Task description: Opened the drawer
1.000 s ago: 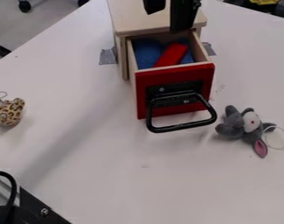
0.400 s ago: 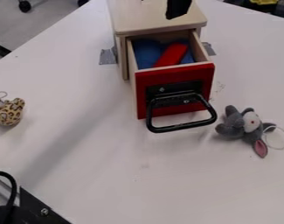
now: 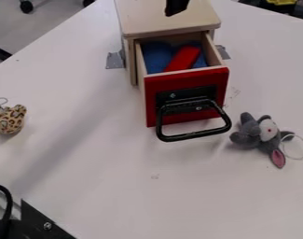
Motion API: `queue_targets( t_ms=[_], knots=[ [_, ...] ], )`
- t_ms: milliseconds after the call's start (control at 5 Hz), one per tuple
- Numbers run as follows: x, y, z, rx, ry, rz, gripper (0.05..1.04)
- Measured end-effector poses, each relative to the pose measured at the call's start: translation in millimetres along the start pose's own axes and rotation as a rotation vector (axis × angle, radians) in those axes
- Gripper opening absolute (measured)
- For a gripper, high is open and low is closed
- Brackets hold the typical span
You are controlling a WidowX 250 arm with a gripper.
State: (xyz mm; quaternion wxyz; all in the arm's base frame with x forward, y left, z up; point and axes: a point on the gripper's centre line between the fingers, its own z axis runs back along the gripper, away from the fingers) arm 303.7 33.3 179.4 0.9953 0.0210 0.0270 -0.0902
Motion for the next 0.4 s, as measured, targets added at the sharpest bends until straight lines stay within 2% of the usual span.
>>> queue_targets(
  t_ms=[200,400],
  knots=[
    [-3.3,11.4,5.2,-0.034,0.009,0.049,0.997],
    [-4.6,14.4,5.0,-0.038,0.01,0.056,0.997]
  ],
)
